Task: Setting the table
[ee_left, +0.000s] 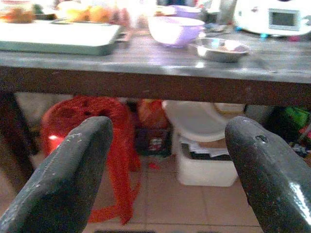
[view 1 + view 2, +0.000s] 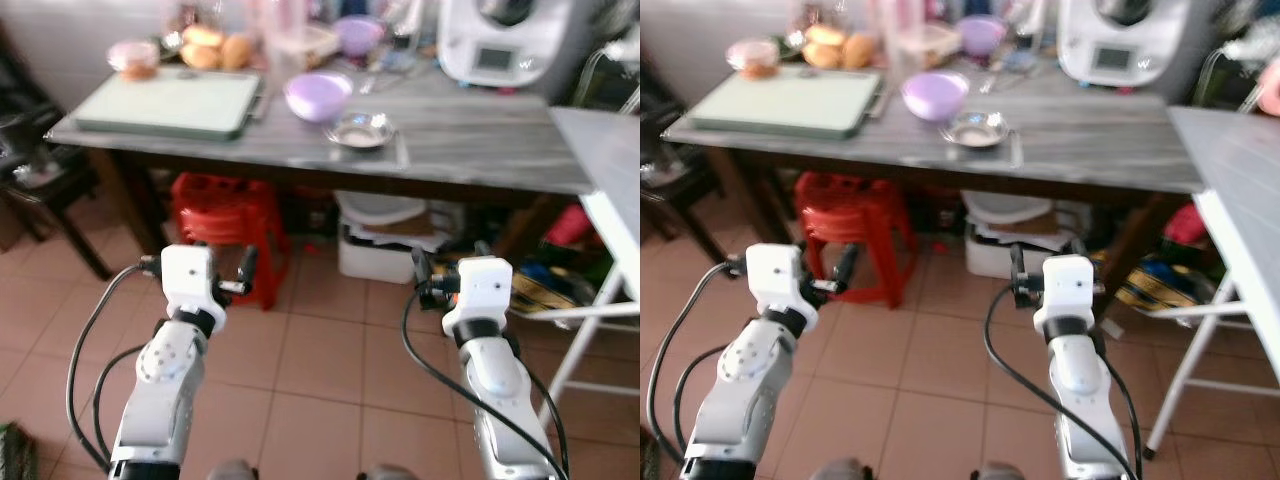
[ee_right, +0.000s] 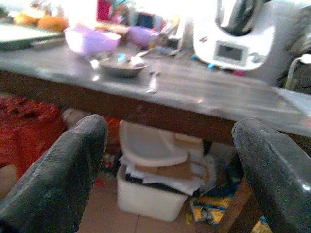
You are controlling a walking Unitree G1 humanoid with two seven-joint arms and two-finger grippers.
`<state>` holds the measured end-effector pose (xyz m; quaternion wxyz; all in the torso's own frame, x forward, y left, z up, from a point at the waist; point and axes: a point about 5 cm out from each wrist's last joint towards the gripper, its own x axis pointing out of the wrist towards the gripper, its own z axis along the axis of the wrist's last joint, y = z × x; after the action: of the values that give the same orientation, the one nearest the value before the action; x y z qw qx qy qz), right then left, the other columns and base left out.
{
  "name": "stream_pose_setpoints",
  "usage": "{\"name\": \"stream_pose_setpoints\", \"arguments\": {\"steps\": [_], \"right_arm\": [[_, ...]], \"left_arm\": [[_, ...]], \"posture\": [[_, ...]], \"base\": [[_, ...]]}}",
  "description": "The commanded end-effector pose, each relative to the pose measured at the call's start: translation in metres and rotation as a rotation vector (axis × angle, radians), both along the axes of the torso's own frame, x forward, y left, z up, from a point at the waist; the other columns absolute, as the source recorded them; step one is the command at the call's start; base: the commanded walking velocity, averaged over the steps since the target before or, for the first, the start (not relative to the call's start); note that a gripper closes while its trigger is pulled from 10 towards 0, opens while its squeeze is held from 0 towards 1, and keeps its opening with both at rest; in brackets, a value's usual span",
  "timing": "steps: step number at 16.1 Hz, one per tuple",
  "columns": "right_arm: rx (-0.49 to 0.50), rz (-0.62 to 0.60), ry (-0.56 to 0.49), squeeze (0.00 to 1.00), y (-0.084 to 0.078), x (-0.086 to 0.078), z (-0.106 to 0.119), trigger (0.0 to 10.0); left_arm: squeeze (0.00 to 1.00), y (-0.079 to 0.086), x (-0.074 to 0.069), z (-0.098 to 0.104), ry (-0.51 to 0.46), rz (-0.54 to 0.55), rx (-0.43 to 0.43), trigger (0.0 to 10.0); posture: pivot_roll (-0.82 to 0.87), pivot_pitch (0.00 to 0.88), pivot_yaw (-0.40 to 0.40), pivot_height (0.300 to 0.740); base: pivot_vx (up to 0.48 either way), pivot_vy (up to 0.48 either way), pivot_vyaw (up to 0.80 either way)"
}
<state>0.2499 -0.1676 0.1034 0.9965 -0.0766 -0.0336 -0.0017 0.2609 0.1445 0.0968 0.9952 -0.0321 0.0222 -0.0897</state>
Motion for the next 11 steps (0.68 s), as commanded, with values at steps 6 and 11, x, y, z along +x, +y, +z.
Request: {"name": "stream_pose_setpoints", "arguments": {"steps": [6, 11], "right_arm": [[0.018, 0.004, 0.007, 0.00, -0.0038, -0.0017, -0.0019, 10.0], [0.028, 0.011, 0.016, 0.00, -0.0033, 0.0003, -0.0036, 10.0]], "left_arm": [[0.00, -0.0088, 0.0007, 0.0005, -0.002, -0.029, -0.008, 10.0], [0.00, -0.0078, 0.0019, 0.0003, -0.001, -0.032, -0.004, 10.0]], "posture": [[-0.02, 0.000, 0.011, 0.740], [-0.02, 0.000, 0.017, 0.740]], "base": [[0.000, -0.393, 0.00], [0.000, -0.420, -0.29]]}}
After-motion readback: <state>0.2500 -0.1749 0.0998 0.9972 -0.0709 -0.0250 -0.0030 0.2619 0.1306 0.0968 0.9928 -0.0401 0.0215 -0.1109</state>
